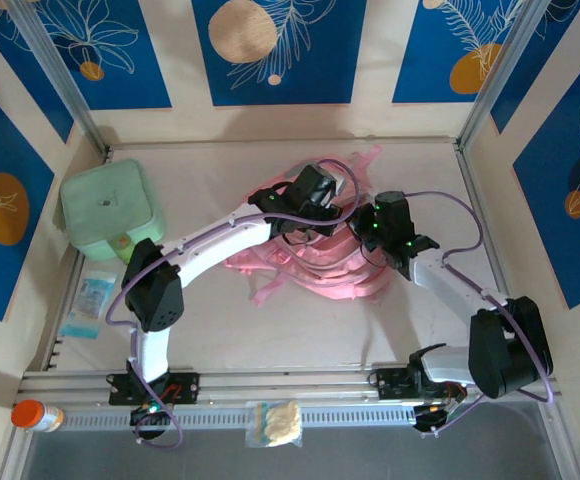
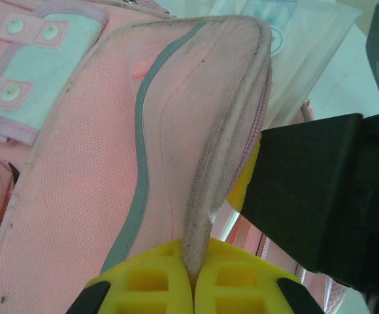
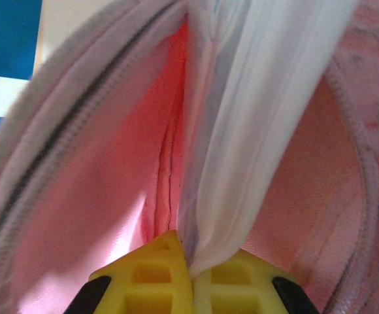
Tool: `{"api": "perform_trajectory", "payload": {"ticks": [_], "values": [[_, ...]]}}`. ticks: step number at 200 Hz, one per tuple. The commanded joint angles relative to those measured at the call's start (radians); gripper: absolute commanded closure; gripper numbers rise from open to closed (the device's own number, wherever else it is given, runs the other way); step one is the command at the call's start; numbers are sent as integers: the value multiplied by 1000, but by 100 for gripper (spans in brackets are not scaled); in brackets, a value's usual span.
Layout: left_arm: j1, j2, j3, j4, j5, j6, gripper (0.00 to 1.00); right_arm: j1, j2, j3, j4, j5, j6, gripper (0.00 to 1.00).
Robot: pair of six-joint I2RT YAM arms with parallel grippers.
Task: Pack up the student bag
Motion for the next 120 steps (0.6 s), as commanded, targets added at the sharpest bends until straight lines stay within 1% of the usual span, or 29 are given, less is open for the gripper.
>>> {"api": "perform_trajectory", "payload": {"ticks": [1, 16, 26, 31, 40, 55, 80, 99, 111, 120], "values": [[-8, -48, 71, 56, 5, 37, 100, 21, 17, 8, 13, -66, -12, 94], [-6, -51, 79, 33, -21, 44, 100, 21, -33, -4, -10, -50, -58, 82], [-7, -55, 77, 30, -25, 54, 100, 14, -64, -3, -18, -78, -117, 69], [-7, -58, 75, 30, -25, 59, 100, 7, -74, 8, -52, -93, -144, 65], [-5, -65, 69, 31, -27, 68, 100, -5, -93, 33, -147, -98, -173, 61], [-4, -66, 67, 26, -29, 79, 100, -34, -128, 48, -283, -81, -197, 57], [-3, -69, 63, 16, -7, 87, 100, -129, -158, 73, -425, -130, -250, 53], [-3, -74, 55, 17, 19, 100, 100, -236, -103, 121, -461, -242, -322, 54], [-3, -76, 51, 17, 32, 105, 100, -275, -50, 189, -525, -249, -356, 57], [-3, -77, 46, 18, 39, 110, 100, -287, -20, 224, -531, -270, -390, 59]]}}
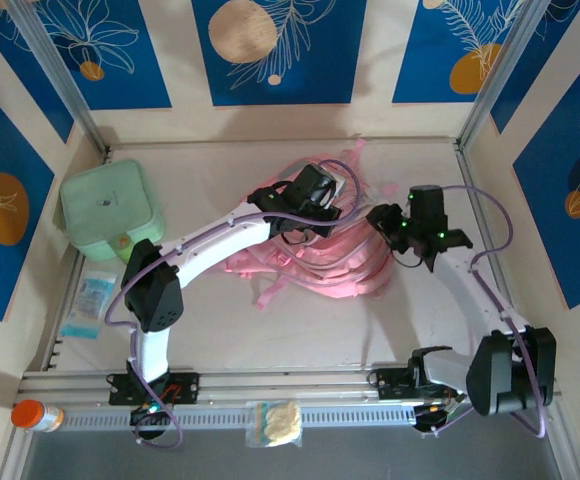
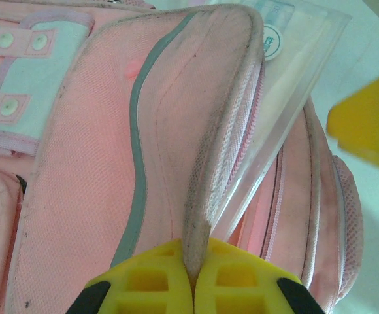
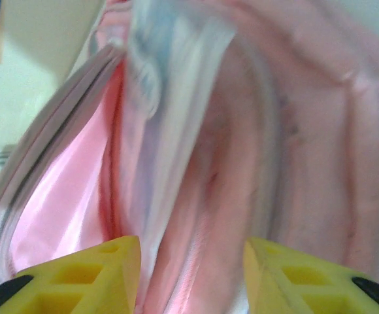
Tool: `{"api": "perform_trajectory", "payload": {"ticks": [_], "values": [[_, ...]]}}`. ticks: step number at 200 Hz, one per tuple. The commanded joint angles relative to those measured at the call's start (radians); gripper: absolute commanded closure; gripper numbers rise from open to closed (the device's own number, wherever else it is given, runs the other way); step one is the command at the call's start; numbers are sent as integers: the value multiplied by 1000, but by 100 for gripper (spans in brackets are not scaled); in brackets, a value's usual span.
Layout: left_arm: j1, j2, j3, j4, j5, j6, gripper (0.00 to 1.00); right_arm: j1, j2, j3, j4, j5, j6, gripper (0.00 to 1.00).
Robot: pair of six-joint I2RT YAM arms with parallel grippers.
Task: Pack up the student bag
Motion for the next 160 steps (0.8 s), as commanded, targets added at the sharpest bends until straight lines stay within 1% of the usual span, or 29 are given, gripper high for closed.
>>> {"api": "perform_trajectory", "payload": {"ticks": [1, 22, 48, 61, 81, 97, 123, 144, 160], "values": [[-4, -75, 30, 56, 51, 38, 100, -47, 73, 101, -120, -101, -127, 59], [-4, -78, 21, 54, 49, 51, 100, -64, 110, 147, -103, -107, -152, 65], [-3, -81, 22, 51, 62, 67, 100, -99, 167, 172, -68, -140, -151, 67], [-2, -82, 22, 55, 65, 84, 100, -111, 203, 195, -54, -180, -162, 75], [-3, -81, 32, 48, 52, 108, 100, -111, 236, 218, -37, -241, -187, 82], [-3, -82, 33, 56, 49, 138, 100, -105, 242, 220, -27, -242, -192, 90], [-4, -83, 44, 61, 59, 193, 100, -102, 258, 222, -19, -275, -199, 99], [-3, -84, 46, 82, 76, 239, 100, -74, 246, 208, -13, -309, -175, 100], [-3, -81, 52, 96, 106, 284, 100, -66, 221, 160, 34, -359, -110, 100]]}}
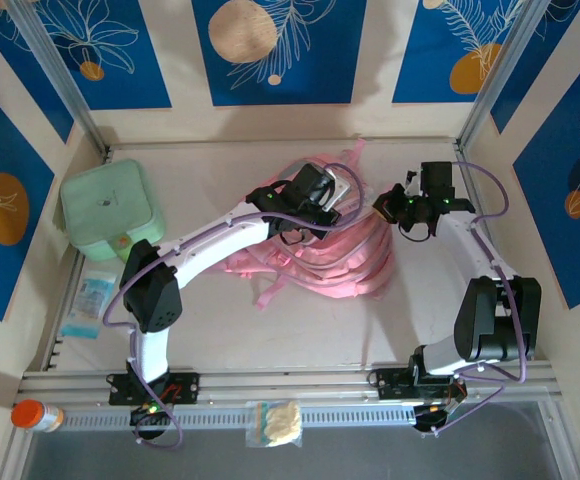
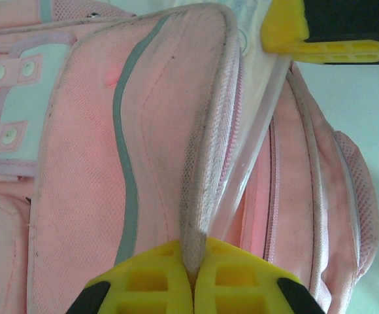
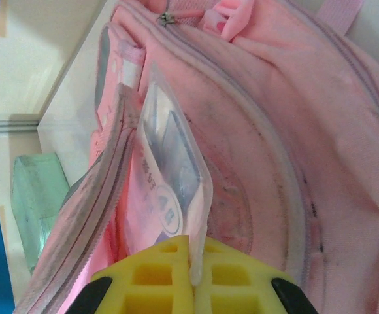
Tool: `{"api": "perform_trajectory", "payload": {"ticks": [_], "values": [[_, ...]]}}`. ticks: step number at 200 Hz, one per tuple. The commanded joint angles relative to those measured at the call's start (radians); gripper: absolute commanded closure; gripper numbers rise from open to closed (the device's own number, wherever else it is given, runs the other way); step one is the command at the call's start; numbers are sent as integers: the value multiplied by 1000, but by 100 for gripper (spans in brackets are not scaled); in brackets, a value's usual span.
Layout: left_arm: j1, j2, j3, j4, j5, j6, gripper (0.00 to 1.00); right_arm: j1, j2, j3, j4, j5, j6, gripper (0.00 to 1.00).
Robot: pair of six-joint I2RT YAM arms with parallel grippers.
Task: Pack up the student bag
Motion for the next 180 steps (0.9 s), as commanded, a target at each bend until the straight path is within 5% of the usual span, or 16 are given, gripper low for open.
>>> {"api": "perform_trajectory", "payload": {"ticks": [1, 45, 77, 128, 180], "values": [[-5, -73, 53, 103, 92, 111, 100, 31, -26, -36, 60, -134, 65, 100], [-5, -50, 87, 140, 167, 200, 100, 141, 27, -19, 87, -137, 111, 100], [-5, -34, 113, 134, 103, 191, 100, 178, 63, -24, 102, -88, 143, 100], [0, -103, 27, 129, 41, 169, 100, 64, -14, -122, 150, -12, 184, 100], [16, -109, 0, 136, 123, 160, 100, 156, -126, -168, 220, 265, 163, 100]]}}
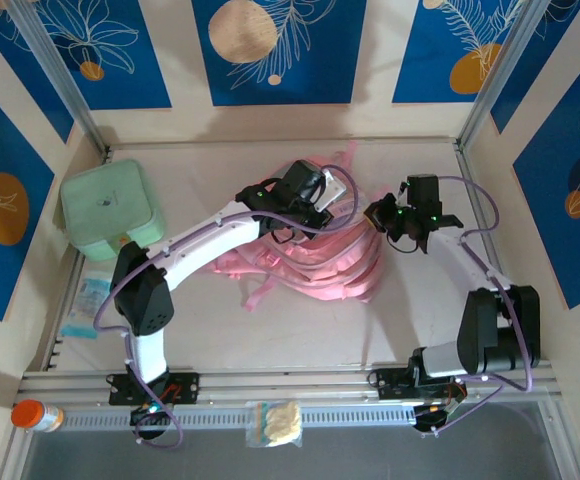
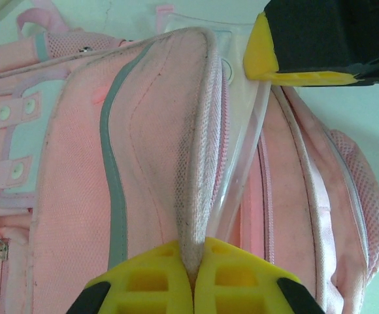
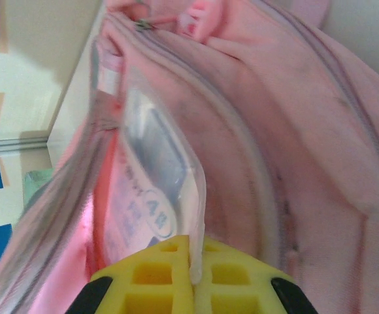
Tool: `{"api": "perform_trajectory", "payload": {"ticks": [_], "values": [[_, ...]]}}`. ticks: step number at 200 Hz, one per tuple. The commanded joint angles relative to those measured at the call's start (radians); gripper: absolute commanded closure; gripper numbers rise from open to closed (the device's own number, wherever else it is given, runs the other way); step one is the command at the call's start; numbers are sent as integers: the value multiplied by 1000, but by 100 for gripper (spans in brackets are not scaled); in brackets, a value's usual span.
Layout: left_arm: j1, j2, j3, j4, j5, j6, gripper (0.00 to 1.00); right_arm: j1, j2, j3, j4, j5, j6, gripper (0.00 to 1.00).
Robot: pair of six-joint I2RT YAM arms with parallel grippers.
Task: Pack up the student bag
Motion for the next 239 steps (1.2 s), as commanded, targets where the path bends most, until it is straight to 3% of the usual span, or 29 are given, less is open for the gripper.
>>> {"api": "perform_trajectory", "payload": {"ticks": [1, 17, 42, 71, 86, 102, 123, 158, 191, 203, 239], "values": [[-9, -58, 39, 141, 98, 18, 100, 61, -44, -18, 55, 140, -13, 100], [-9, -64, 30, 170, 125, 35, 100, 72, -26, -60, 149, 76, -5, 100], [2, -54, 67, 158, 188, 65, 100, 95, -6, -86, 137, 67, 32, 100], [15, -24, 96, 174, 248, 40, 100, 197, 8, -66, 86, 92, 47, 100], [22, -15, 93, 169, 255, 24, 100, 177, -41, -110, 112, 32, 154, 100], [24, -25, 62, 193, 277, 17, 100, 188, -109, -169, 197, 75, 216, 100], [27, -25, 54, 153, 249, 40, 100, 141, -120, -126, 254, -68, 272, 100], [85, -89, -46, 174, 247, 53, 100, 116, -120, -85, 149, -90, 248, 100], [113, -126, -94, 183, 298, 41, 100, 257, 2, -43, 15, 52, 89, 100], [108, -121, -101, 183, 332, 20, 100, 249, 43, -47, 42, -5, 94, 100], [107, -122, -169, 208, 348, 11, 100, 192, 19, -48, 60, -14, 51, 100]]}}
